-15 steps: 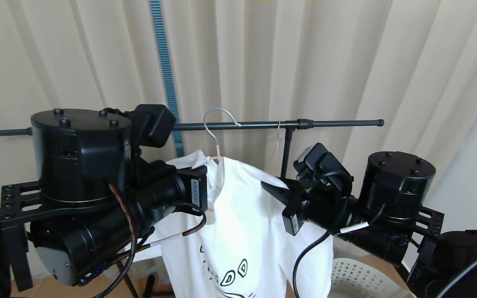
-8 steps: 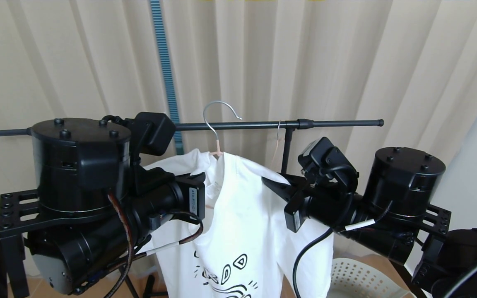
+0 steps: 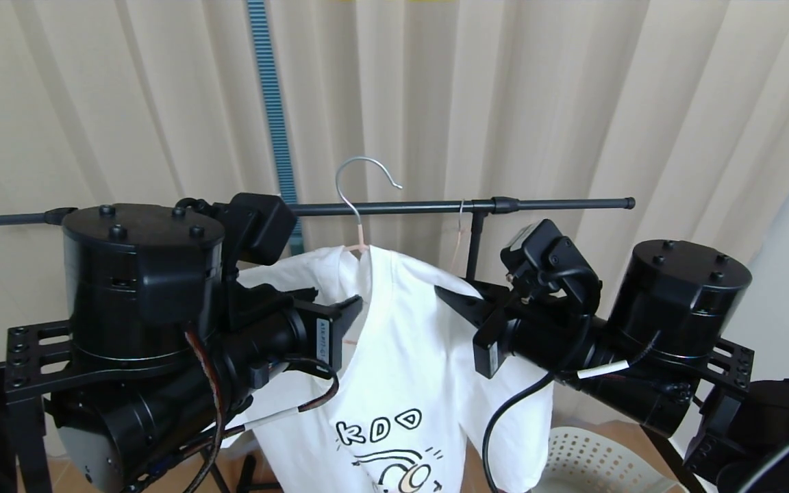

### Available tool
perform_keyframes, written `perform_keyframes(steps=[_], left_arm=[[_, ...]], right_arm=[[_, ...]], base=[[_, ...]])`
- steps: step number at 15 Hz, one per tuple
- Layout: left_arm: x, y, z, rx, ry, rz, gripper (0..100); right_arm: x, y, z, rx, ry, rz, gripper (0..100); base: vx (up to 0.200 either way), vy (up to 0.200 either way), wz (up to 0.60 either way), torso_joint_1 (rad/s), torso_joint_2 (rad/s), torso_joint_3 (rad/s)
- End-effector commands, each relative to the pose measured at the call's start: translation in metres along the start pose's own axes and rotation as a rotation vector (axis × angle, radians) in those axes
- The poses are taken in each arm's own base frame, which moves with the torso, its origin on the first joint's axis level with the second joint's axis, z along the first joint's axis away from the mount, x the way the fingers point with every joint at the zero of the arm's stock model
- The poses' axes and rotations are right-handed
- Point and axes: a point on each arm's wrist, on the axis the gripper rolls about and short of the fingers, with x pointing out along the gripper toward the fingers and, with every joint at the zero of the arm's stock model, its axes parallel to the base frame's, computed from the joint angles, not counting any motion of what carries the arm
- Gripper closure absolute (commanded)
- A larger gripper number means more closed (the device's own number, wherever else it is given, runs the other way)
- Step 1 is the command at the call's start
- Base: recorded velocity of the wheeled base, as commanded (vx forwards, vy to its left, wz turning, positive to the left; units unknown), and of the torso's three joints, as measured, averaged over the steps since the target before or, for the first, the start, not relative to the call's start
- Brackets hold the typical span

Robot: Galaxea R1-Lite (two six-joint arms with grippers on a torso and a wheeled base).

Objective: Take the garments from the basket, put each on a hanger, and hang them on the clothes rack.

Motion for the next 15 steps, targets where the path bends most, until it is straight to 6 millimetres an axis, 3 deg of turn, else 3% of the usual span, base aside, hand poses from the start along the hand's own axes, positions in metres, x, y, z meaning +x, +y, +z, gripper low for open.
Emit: perform_keyframes(steps=[1, 15], left_arm=[[0.0, -0.002, -0.001, 0.002, 0.002, -0.005, 0], [-0.031, 0.009, 0.006, -0.021, -0.063, -0.024, 0]], right_arm=[[0.0, 0.0, 0.001, 0.006, -0.004, 0.0, 100], [-0.002, -0.005, 0.005, 0.01, -0.02, -0.001, 100]], base=[[0.0, 0.0, 0.0, 0.0, 0.0, 0.0], [0.0, 0.0, 0.0, 0.0, 0.0, 0.0]])
